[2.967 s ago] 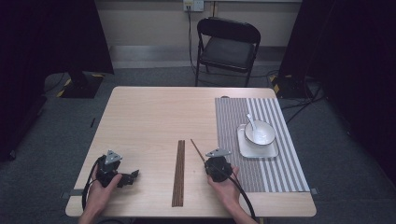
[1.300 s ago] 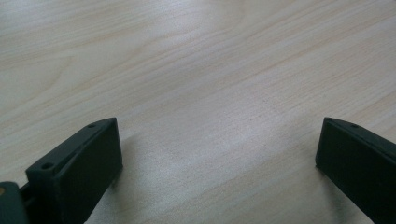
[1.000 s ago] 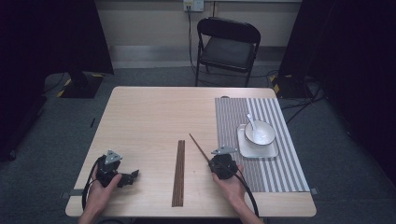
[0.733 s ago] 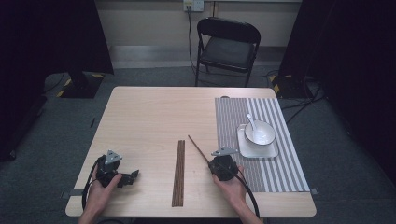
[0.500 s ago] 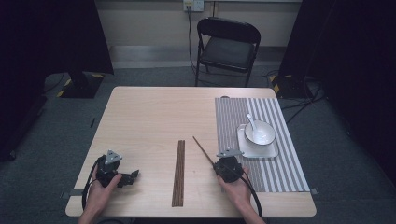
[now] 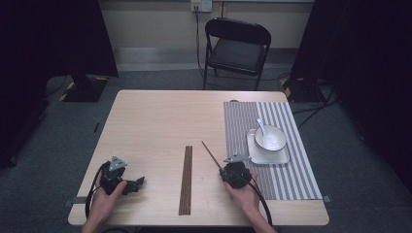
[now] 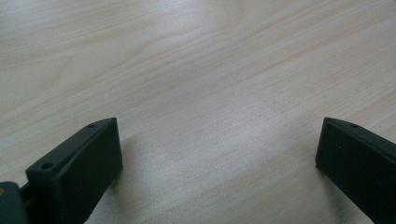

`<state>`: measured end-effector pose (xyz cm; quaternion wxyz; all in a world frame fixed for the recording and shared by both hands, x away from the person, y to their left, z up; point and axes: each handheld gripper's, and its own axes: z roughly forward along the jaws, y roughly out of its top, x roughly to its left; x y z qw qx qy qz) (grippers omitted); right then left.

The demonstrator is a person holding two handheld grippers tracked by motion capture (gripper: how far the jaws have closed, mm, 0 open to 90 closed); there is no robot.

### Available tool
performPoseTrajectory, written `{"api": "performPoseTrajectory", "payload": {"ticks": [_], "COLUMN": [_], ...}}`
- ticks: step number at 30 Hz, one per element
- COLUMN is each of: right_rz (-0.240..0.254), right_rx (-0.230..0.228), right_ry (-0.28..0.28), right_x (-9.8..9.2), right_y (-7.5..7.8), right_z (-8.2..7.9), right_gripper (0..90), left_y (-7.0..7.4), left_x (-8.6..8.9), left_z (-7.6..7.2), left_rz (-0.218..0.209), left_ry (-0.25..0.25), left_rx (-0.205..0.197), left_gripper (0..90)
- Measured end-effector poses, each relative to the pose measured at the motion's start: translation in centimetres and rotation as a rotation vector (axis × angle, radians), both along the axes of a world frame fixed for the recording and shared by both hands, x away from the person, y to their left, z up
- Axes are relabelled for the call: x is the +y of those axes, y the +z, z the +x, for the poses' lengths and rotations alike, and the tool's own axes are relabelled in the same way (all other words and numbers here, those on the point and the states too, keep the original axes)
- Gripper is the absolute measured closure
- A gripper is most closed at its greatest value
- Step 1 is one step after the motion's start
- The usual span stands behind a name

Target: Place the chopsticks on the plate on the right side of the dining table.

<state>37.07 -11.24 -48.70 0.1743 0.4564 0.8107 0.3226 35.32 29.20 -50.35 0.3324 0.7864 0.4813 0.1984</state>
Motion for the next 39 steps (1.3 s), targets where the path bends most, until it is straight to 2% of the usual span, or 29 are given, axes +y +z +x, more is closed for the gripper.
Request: {"api": "performPoseTrajectory", "payload": {"ticks": [4, 6, 13, 20, 30, 39], "right_rz": [0.005, 0.004, 0.006, 0.018, 0.035, 0.026], "right_rx": [-0.005, -0.009, -0.006, -0.01, -0.008, -0.003], "right_ry": [0.0, 0.007, 0.006, 0.003, -0.056, -0.107], "right_x": [0.2, 0.2, 0.3, -0.2, -3.1, -5.6], "right_y": [-0.1, -0.1, 0.0, 1.0, 2.1, 2.4], "right_z": [0.4, 0.6, 0.6, 0.3, 0.6, 1.4], "right_gripper": [78.9, 85.0, 85.6, 85.6, 85.6, 85.6], "left_y": [0.0, 0.0, 0.0, 0.0, 0.0, 0.0], "left_x": [0.0, 0.0, 0.0, 0.0, 0.0, 0.0], "left_z": [0.0, 0.0, 0.0, 0.0, 0.0, 0.0], "left_rz": [0.001, 0.001, 0.001, 0.001, 0.001, 0.002], "left_ry": [0.001, 0.001, 0.001, 0.001, 0.001, 0.001], "left_rx": [-0.001, -0.001, -0.001, -0.001, 0.0, -0.001], "left_gripper": [0.0, 0.0, 0.0, 0.0, 0.0, 0.0]}}
